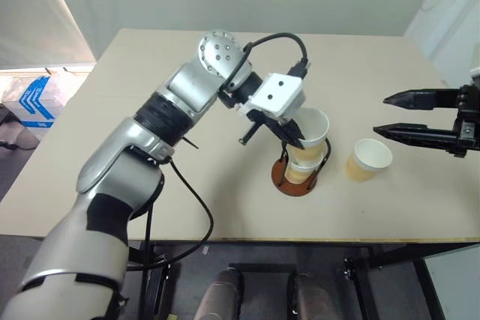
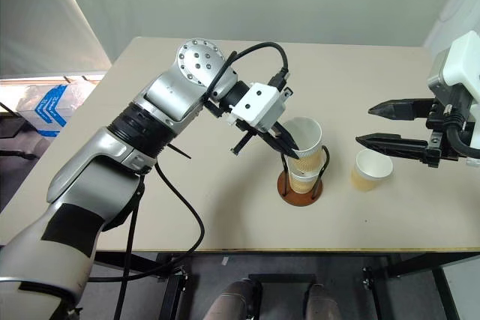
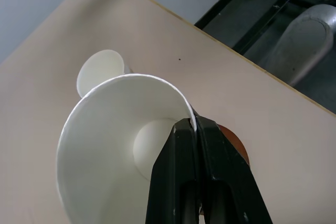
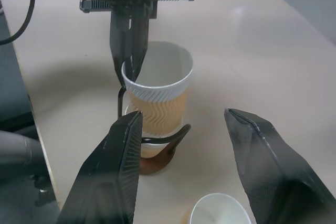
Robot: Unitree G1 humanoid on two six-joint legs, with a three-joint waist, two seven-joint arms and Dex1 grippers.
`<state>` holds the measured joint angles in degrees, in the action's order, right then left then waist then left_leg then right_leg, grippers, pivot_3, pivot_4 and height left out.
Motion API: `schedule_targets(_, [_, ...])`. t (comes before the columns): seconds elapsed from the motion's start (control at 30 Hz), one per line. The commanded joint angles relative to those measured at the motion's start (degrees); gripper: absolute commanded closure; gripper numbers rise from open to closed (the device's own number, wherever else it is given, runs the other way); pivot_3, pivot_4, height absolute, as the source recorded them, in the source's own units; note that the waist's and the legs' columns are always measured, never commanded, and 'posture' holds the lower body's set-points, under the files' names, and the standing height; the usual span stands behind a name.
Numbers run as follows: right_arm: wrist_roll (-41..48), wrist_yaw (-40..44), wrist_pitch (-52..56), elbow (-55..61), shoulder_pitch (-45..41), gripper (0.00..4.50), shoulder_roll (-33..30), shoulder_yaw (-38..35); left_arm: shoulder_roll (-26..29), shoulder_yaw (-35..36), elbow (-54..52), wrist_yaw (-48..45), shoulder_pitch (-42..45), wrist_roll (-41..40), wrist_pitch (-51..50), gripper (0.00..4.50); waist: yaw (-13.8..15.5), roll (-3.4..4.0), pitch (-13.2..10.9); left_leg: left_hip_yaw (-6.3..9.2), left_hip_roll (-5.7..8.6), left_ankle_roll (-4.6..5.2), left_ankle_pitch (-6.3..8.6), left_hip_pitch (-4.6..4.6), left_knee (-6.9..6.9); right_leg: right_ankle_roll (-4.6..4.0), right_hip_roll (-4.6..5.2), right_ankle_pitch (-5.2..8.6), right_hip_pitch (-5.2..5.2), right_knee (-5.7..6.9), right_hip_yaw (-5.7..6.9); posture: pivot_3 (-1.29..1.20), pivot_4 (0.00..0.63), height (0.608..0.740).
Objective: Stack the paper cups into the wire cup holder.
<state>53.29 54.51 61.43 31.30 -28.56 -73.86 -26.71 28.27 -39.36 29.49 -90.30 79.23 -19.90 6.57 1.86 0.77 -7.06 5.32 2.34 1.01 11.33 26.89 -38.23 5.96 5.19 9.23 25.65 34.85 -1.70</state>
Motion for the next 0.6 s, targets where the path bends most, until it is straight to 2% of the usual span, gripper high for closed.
schedule_targets(0.03, [0.1, -0.3, -1.3, 0.1, -0.1, 1.87, -1.0, -2.5, 0.0, 0.3, -2.6, -2.2, -0.6, 1.0, 1.3, 4.45, 0.1, 0.0, 0.0, 0.0, 0.0, 0.0, 0.0, 0.0, -0.01, 0.0, 0.0, 0.0, 0.0, 0.01, 0.0, 0.0, 0.15, 0.74])
schedule_targets(0.23, [-0.7, 0.1, -2.6, 0.0, 0.6, 1.87, -1.4, -2.1, -2.4, 2.0, -2.9, -2.2, -2.2, 5.1, 1.1, 4.45, 0.2, 0.01, 0.0, 0.0, 0.0, 0.0, 0.0, 0.0, -0.09, 0.0, 0.0, -0.01, -0.02, 0.04, 0.0, 0.0, 0.15, 0.74])
schedule_targets(0.27, [-0.8, 0.1, -2.9, 0.2, 0.9, 1.87, -1.3, -1.9, -3.2, 2.6, -2.8, -1.9, -2.4, 5.8, 0.9, 4.28, 0.2, 0.01, 0.0, 0.0, 0.0, 0.0, 0.0, -0.01, -0.1, 0.0, 0.0, -0.01, -0.04, 0.04, 0.0, 0.0, 0.15, 0.74])
schedule_targets(0.37, [-1.5, 0.2, -4.0, 0.5, 1.9, 1.87, -1.1, -1.8, -5.2, 4.4, -2.8, -1.0, -2.6, 6.8, -0.2, 3.56, 0.3, 0.01, 0.0, 0.0, 0.0, 0.01, 0.0, -0.01, -0.14, 0.0, 0.0, -0.02, -0.04, 0.06, 0.0, 0.0, 0.15, 0.74])
schedule_targets(0.6, [-6.5, -0.5, -7.3, 0.5, 5.8, 1.87, -1.6, 2.4, -9.0, 12.8, 1.5, 4.6, -0.7, 8.0, -0.9, 1.05, 0.4, 0.02, 0.0, -0.04, -0.02, 0.01, 0.0, -0.05, -0.17, 0.02, 0.0, -0.05, -0.06, 0.09, 0.0, 0.0, 0.15, 0.74])
